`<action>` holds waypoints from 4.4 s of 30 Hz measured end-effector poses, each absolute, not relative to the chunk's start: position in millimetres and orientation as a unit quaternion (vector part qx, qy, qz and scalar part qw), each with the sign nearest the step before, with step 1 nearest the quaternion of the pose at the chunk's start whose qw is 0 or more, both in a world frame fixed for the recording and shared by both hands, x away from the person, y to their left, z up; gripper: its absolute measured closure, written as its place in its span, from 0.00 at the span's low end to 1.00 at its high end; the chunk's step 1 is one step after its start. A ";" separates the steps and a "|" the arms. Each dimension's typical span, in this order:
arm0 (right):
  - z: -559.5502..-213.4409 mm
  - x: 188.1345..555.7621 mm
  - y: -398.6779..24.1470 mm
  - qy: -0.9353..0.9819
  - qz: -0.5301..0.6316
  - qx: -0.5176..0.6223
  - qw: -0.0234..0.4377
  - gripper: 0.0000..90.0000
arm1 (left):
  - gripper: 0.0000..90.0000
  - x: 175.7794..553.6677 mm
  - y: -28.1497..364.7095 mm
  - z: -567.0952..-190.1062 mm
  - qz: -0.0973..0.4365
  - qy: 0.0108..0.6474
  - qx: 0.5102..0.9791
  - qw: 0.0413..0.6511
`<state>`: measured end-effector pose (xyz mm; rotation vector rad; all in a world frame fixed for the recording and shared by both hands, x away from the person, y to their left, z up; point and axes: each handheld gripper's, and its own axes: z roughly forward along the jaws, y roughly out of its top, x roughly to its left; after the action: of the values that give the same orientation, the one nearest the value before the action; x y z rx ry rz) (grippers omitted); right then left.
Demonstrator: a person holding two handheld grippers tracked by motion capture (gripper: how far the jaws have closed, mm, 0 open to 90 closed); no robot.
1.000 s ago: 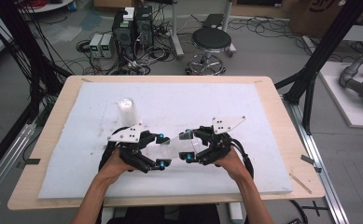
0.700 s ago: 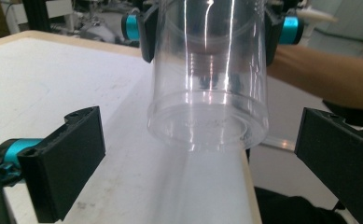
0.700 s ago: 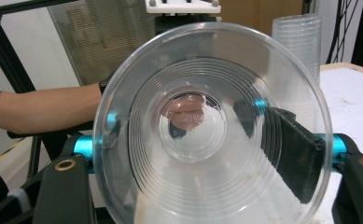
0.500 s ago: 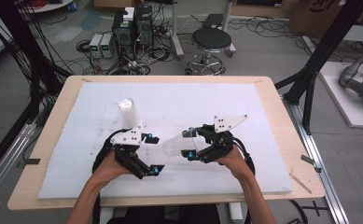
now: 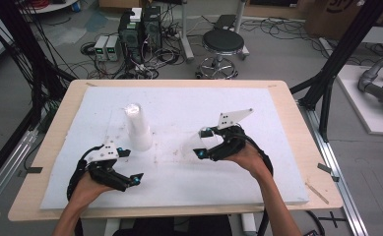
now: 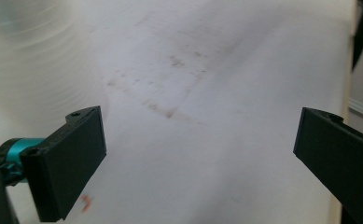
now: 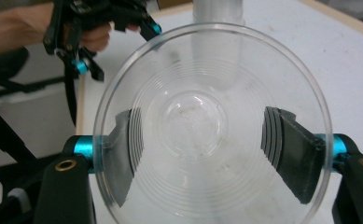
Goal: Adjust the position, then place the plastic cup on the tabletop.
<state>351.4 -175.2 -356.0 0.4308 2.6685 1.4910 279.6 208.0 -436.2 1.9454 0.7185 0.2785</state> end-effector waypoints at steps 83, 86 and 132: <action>-387.6 404.8 -123.9 0.951 0.224 0.201 0.076 0.33 | 0.03 281.2 232.6 -466.4 0.183 0.390 0.732 0.528; -389.0 405.0 -120.8 0.950 0.226 0.199 0.081 0.33 | 0.03 281.4 232.9 -466.4 0.183 0.389 0.731 0.529; -425.5 351.4 -195.6 0.855 0.412 0.285 0.139 0.15 | 0.03 278.8 233.6 -466.4 0.205 0.407 0.717 0.528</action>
<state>351.4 -195.6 -425.5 0.8226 2.4701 1.1899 278.8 233.6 -466.4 1.7120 0.9731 0.4893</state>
